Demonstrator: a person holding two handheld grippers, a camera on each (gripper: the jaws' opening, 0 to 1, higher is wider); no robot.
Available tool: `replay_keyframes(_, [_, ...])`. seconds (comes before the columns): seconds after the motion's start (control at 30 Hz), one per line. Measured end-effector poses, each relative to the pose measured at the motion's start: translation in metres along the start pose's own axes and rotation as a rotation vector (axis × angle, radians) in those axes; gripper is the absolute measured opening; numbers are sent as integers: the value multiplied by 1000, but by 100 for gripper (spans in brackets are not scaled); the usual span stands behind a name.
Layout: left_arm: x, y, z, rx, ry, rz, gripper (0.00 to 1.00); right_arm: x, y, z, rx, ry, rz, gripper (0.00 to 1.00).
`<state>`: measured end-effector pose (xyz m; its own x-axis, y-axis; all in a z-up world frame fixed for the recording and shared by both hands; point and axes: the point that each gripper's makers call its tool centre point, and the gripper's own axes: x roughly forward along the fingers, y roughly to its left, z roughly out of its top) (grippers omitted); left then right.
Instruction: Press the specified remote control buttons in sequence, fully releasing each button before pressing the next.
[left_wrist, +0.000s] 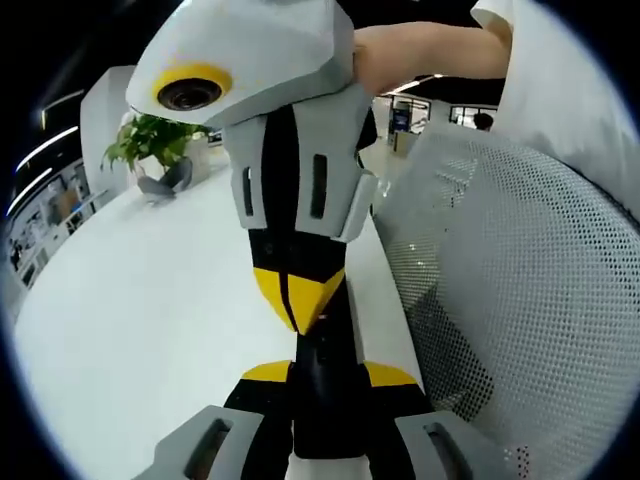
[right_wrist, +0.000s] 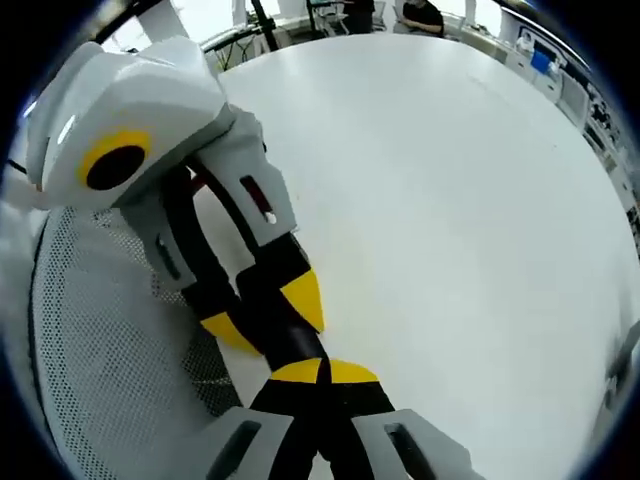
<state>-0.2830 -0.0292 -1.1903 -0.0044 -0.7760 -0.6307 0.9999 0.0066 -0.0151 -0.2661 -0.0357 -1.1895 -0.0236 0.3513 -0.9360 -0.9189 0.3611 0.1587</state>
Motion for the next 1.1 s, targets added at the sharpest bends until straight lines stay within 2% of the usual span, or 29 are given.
replay_keyframes(0.07, [0, 0, 0, -3, -1, 0, 25, -1, -1, 0, 1, -30, -6, 0])
replay_keyframes(0.13, [0, 0, 0, -4, -1, 0, 25, -2, 0, 1, -35, -73, -14, 0])
replay_keyframes(0.23, [0, 0, 0, -2, -3, -2, 25, -4, 4, -1, -60, -91, -36, 0])
replay_keyframes(0.37, [0, 0, 1, -2, -4, -3, 25, -5, 23, 2, -100, -120, 11, 0])
replay_keyframes(0.47, [0, 0, 0, -2, -4, -4, 25, -5, 21, 2, -141, -111, -25, 0])
replay_keyframes(0.63, [0, 0, 1, -4, -5, -5, 25, -2, 19, 2, -163, -95, -49, 0])
replay_keyframes(0.73, [0, -1, 1, -6, -6, -6, 25, -1, 19, 2, -212, -85, -104, 0])
replay_keyframes(0.83, [0, -1, 1, -17, -5, 0, 25, -1, 19, 2, -229, -73, -127, 0])
replay_keyframes(1.0, [1, -1, 1, -27, -1, 12, 24, -1, 17, 3, -197, -87, -150, 0])
replay_keyframes(1.1, [1, 0, 2, -28, 6, 15, 24, -2, 17, 3, -177, -149, -162, 0])
